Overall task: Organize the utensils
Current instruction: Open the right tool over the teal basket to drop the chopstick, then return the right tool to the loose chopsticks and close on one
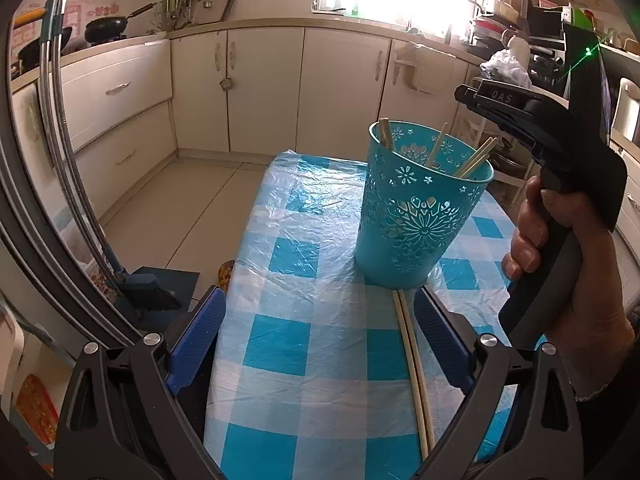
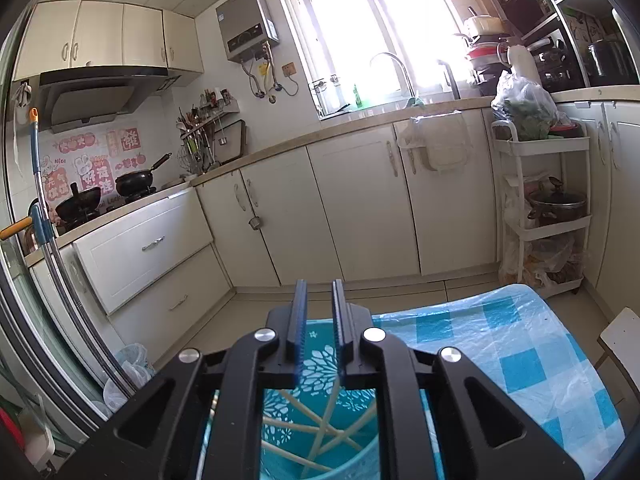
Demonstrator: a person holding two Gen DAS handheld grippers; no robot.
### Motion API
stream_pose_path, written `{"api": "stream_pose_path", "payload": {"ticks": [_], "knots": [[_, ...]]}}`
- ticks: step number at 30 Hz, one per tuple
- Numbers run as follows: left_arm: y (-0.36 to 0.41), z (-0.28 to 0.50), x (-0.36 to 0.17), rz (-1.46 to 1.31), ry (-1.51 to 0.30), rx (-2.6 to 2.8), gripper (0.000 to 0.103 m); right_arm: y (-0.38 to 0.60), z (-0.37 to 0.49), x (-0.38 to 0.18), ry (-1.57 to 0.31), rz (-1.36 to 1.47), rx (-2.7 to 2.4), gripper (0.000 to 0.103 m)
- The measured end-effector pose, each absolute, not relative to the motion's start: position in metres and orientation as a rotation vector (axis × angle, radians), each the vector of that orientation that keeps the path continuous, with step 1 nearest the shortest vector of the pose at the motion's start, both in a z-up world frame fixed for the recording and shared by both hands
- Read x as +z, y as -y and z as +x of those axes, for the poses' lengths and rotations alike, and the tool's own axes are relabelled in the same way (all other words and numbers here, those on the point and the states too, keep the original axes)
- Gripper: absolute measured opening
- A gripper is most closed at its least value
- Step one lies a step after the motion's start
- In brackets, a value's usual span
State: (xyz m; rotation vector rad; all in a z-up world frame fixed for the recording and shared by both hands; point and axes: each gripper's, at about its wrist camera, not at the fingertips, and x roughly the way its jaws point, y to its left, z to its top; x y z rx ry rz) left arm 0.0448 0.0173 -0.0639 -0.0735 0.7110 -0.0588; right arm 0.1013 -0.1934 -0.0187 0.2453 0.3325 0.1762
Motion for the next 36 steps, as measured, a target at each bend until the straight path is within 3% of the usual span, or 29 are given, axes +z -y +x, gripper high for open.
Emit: {"api": "stream_pose_path", "payload": {"ticks": [12, 27, 36], "knots": [[-0.009, 0.034, -0.055, -0.046, -0.682, -0.064, 0.092, 0.208, 0.038, -0.014, -0.322, 0.239, 0.2, 0.028], [-0.001, 0.024, -0.051, -0.013, -0.67, -0.072, 0.092, 0.208, 0.005, -0.093, -0.614, 0.212, 0.206, 0.028], [-0.01, 0.022, -0.06, 0.008, -0.702, -0.051, 0.093, 0.186, 0.007, -0.135, -0.796, 0.164, 0.246, 0.022]]}}
